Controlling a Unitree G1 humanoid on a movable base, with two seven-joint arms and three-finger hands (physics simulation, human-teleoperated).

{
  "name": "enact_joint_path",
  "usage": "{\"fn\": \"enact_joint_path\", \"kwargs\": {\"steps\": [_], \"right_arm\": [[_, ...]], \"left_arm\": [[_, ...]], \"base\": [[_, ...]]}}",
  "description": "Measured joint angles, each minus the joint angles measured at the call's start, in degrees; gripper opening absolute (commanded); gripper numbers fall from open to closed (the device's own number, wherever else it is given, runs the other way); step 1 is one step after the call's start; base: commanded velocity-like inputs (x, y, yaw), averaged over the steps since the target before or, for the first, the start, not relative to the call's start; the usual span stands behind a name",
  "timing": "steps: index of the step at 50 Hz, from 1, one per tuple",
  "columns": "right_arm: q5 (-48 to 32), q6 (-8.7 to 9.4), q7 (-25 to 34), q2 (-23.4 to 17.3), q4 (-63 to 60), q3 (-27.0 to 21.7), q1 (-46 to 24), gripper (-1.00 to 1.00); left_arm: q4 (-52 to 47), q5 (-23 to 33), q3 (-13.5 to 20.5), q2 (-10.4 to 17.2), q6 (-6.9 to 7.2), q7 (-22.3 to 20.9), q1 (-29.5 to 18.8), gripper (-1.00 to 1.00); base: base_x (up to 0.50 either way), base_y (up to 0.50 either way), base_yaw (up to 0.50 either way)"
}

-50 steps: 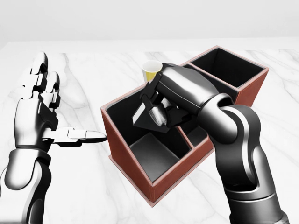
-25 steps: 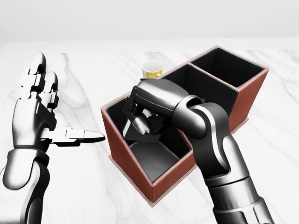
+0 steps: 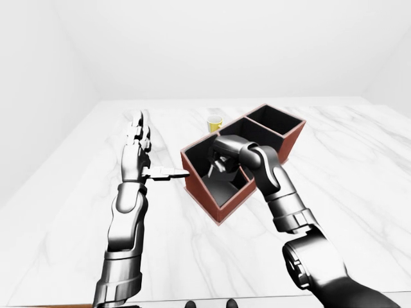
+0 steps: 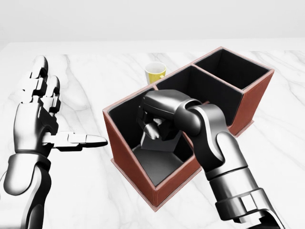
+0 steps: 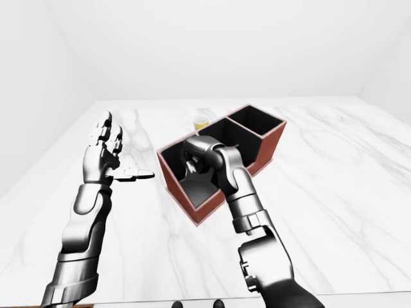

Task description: Pick up the book and place it in the left compartment of the caddy.

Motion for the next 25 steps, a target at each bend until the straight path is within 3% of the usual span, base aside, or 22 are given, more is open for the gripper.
{"fn": "enact_joint_path", "kwargs": {"steps": [25], "right_arm": [[-3.31, 0.00, -7.42, 1.03, 16.84, 0.99, -5.55, -1.00]], "left_arm": [[0.22, -0.08, -0.09, -0.18, 0.00, -0.03, 0.34, 1.00]], "base": [[0.00, 0.00, 0.00]]}}
